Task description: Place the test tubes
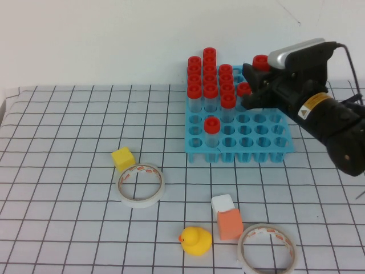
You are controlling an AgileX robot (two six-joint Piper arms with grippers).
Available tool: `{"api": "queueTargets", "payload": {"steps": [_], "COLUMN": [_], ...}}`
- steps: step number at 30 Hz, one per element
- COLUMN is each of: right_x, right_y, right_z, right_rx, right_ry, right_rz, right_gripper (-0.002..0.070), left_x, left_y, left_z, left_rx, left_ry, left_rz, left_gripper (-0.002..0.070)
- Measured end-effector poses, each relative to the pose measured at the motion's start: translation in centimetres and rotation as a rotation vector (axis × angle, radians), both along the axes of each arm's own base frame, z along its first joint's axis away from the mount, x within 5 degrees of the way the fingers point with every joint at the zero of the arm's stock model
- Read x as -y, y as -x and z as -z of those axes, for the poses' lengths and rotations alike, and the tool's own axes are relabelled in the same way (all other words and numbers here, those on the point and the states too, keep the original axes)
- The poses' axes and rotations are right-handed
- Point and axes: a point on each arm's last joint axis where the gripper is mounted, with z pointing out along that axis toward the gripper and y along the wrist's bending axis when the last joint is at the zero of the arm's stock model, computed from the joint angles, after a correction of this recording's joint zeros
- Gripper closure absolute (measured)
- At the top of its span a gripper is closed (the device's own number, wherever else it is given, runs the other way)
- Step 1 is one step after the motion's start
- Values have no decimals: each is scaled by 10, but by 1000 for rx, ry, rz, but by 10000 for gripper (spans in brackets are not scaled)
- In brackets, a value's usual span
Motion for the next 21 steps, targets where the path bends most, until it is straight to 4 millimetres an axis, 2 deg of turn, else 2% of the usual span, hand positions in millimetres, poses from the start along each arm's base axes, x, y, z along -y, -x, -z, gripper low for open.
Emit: {"api": "queueTargets", "payload": {"steps": [9,21], "right_x": [-9,-15], "right_y": [-22,-30], "right_z": [18,44], "right_rx": [-3,-24], "right_ry": [-6,35], "right_rz": [-4,-41], "right_gripper": [411,412], "left_x": [0,0], "left_y": [0,0], "left_z": [0,0], "left_rx": [0,0], "left_ry": [0,0], "left_rz": [0,0], "left_gripper": [676,676]}}
